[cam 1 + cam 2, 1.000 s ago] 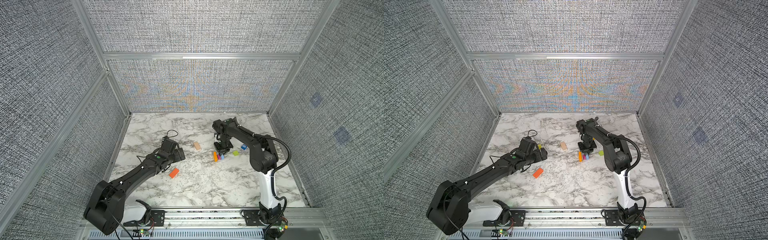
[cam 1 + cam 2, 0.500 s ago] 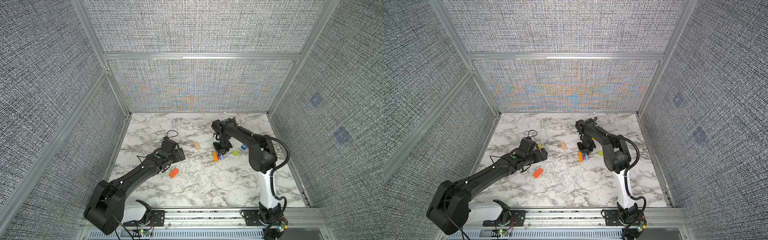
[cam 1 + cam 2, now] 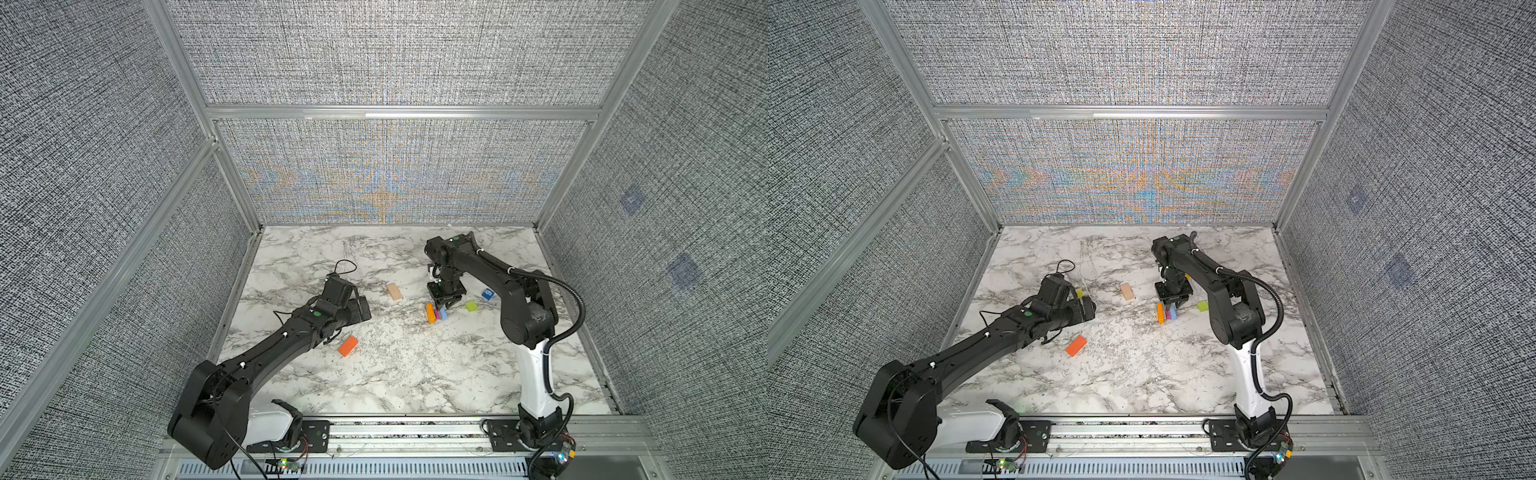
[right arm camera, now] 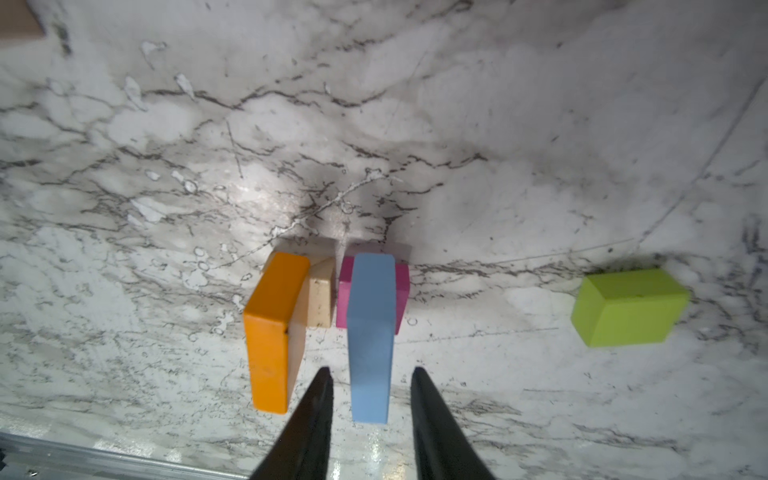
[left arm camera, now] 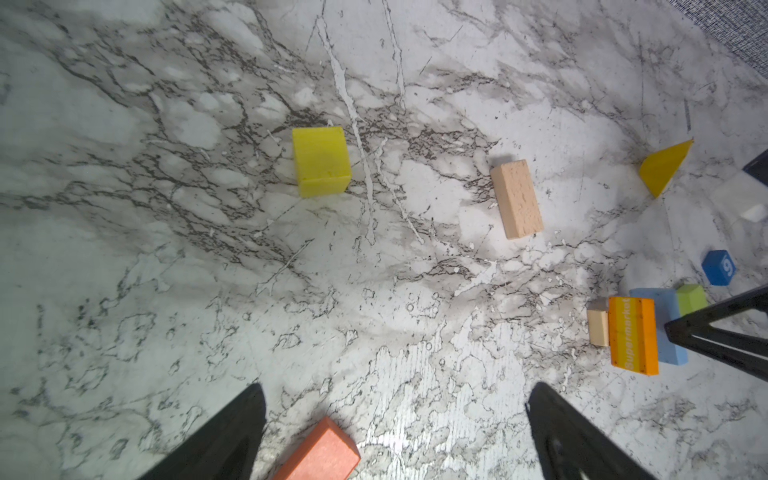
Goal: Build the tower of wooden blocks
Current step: 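Lower the light blue block upright beside the magenta cube and open the right gripper, then reach the right gripper across to the coral red block near the left arm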
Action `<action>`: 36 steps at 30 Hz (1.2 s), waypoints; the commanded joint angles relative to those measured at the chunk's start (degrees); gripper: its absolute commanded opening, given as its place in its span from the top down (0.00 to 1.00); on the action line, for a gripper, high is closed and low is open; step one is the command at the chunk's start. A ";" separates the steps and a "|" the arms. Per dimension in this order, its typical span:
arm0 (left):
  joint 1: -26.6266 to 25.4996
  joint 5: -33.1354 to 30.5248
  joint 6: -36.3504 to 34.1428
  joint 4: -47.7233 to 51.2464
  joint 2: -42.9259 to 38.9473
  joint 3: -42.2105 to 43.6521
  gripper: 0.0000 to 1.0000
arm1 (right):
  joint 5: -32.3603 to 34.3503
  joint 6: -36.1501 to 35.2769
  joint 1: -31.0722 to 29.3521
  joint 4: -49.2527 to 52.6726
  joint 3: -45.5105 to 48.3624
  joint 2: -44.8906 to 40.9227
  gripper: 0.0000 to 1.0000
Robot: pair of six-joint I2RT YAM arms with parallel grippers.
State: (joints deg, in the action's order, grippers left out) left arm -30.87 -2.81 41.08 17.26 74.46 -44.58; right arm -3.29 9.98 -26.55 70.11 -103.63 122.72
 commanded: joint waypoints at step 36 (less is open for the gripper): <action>1.87 -15.29 1.72 40.90 -23.64 -10.06 0.01 | -1.54 -1.40 -10.61 -23.56 22.19 -28.03 0.31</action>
State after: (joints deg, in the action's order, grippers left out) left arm -29.67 -18.41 41.15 54.43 51.72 -54.00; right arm -3.90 7.35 -35.03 49.67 -80.38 93.30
